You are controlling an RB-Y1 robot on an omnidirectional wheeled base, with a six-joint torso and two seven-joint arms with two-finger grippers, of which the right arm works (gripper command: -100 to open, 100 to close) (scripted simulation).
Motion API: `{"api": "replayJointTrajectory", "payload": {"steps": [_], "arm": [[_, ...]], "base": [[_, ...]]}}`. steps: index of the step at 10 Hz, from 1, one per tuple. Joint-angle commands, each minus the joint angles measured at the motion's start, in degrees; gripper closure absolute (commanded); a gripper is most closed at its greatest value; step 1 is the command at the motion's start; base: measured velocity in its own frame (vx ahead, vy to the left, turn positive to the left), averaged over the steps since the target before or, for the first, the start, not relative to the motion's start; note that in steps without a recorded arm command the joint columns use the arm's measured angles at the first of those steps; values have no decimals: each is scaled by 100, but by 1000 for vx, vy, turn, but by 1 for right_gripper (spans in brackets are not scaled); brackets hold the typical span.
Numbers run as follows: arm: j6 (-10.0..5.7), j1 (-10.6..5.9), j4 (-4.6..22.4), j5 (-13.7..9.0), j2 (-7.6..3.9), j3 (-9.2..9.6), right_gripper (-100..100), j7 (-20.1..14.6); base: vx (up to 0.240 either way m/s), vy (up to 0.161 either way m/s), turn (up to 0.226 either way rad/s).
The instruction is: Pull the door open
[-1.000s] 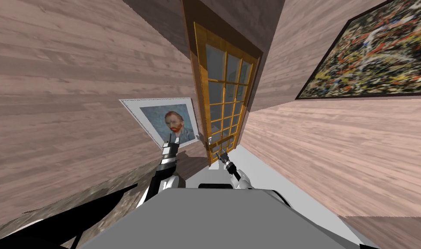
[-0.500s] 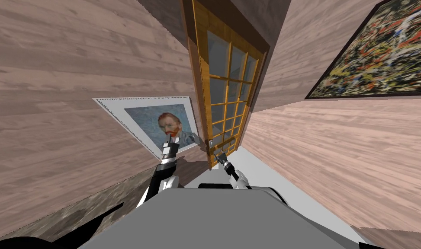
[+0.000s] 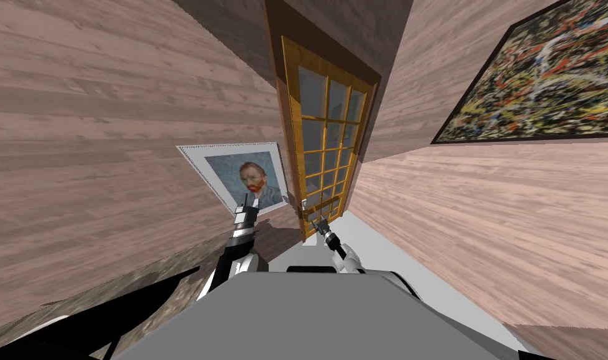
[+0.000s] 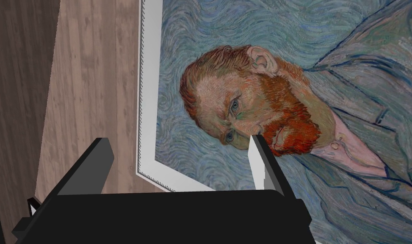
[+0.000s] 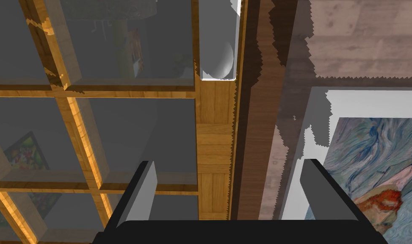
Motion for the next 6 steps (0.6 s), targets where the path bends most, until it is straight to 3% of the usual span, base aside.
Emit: {"api": "replayJointTrajectory", "payload": {"steps": [1,2,4,5,6], "arm": [[-9,33,188,11,7,15,-100,10],[-9,33,188,11,7,15,-100,10],[-9,70,-314,11,7,15,-100,10],[-9,33,128,11,7,15,-100,10],[-9,33,70,11,7,15,-100,10]], "base": [[-15,12,-2],[15,10,3],[16,6,-3],[16,1,6],[0,0,0]]}}
